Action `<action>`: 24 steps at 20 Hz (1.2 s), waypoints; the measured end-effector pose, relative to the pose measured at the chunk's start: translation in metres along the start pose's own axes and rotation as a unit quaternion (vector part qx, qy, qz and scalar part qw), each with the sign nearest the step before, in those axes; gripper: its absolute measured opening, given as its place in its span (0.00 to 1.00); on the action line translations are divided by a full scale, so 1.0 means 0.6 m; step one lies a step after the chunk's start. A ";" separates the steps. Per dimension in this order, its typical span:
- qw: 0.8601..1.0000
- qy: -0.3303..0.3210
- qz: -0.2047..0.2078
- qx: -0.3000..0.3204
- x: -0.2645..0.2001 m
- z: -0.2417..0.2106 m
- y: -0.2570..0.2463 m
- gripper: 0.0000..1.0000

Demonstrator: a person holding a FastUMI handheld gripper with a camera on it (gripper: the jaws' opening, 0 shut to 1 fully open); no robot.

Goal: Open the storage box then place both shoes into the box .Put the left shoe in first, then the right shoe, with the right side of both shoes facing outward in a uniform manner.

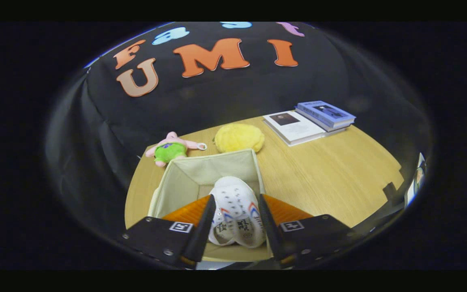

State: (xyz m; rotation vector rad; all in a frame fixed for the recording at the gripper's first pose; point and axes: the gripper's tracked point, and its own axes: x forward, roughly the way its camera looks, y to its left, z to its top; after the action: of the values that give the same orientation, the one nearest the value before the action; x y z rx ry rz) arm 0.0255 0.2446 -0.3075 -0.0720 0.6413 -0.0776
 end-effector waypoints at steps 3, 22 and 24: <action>1.000 -0.016 -0.002 -0.009 -0.009 0.029 -0.009 0.99; 0.985 -0.167 0.009 -0.034 -0.159 0.336 -0.210 0.99; 0.981 -0.192 0.013 -0.036 -0.188 0.366 -0.235 0.99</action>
State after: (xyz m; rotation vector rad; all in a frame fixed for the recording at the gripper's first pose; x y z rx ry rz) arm 0.0597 0.1247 -0.0522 -0.1447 0.2586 -0.0131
